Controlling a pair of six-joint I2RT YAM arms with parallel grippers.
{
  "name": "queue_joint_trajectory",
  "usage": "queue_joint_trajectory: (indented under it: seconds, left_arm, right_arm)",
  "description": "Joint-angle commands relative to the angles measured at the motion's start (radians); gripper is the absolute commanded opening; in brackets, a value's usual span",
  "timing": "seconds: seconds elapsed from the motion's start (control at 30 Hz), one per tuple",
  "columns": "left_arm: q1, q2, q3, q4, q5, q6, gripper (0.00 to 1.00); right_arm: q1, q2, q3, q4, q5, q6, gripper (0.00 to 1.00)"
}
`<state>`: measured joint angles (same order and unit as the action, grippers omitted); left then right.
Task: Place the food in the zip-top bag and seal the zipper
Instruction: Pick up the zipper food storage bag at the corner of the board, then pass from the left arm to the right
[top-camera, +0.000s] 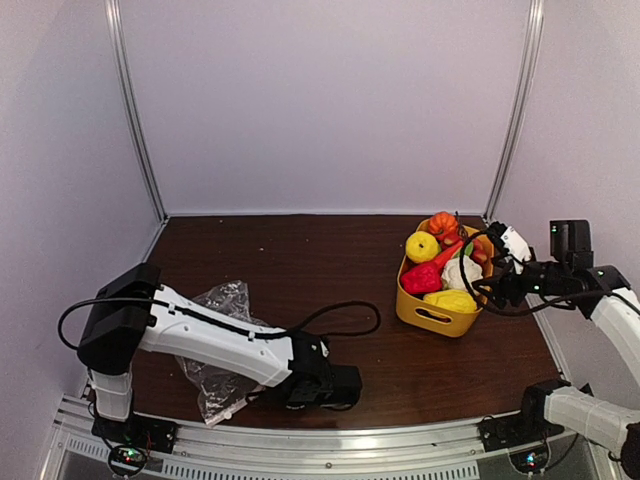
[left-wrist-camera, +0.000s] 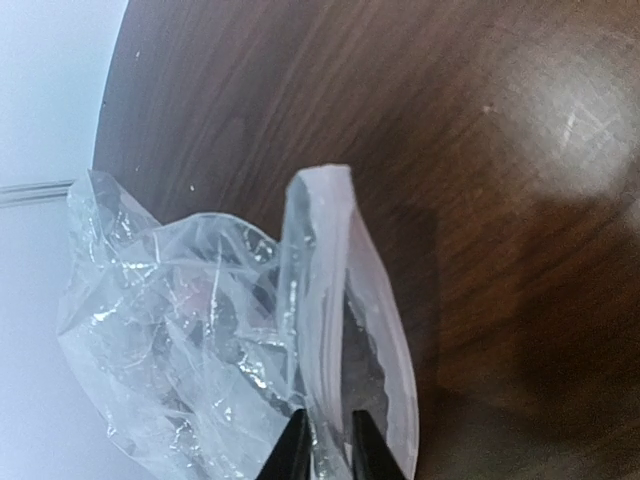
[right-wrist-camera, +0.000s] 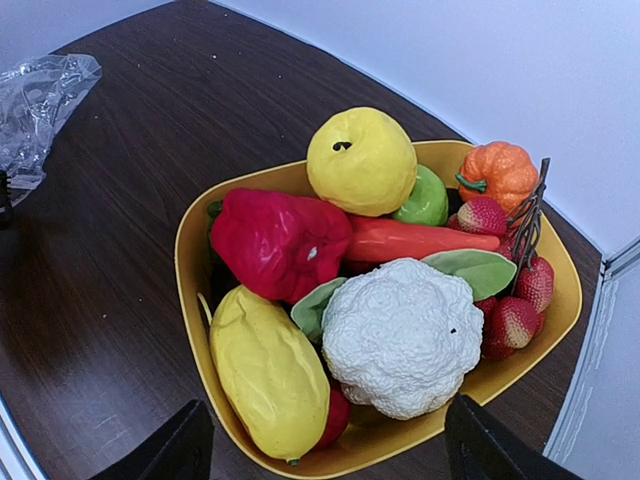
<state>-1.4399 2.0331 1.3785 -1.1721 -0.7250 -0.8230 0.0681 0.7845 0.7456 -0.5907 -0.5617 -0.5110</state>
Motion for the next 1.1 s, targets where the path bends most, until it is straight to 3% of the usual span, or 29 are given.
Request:
queue_joint_trajectory:
  seconds: [0.0, 0.03, 0.2, 0.3, 0.5, 0.7, 0.83, 1.07]
  left_arm:
    - [0.015, 0.001, 0.019, -0.003, -0.062, 0.016, 0.05]
    - [0.016, -0.004, 0.036, -0.012, -0.074, 0.021, 0.0]
    - [0.031, -0.052, 0.178, -0.029, -0.101, 0.081, 0.0]
    - [0.063, -0.085, 0.279, -0.015, -0.109, 0.111, 0.0]
    - [0.16, -0.121, 0.403, 0.183, -0.056, 0.166, 0.0]
    - [0.212, -0.129, 0.429, 0.415, 0.033, 0.162, 0.0]
    - [0.224, -0.143, 0.449, 0.535, 0.042, 0.125, 0.0]
    - [0.23, -0.209, 0.354, 0.711, 0.035, 0.054, 0.0]
  right_arm:
    - [0.007, 0.02, 0.043, 0.004, -0.048, 0.02, 0.8]
    - [0.008, 0.025, 0.051, -0.001, -0.058, 0.02, 0.8]
    - [0.011, 0.06, 0.12, -0.022, -0.11, 0.046, 0.8]
    - [0.017, 0.09, 0.161, -0.003, -0.163, 0.145, 0.79]
    - [0.148, 0.206, 0.208, 0.123, -0.232, 0.371, 0.79]
    - [0.371, 0.405, 0.348, 0.114, -0.139, 0.43, 0.77]
    - [0.428, 0.505, 0.394, 0.189, -0.144, 0.543, 0.77]
    - [0.515, 0.628, 0.48, 0.22, -0.105, 0.624, 0.74]
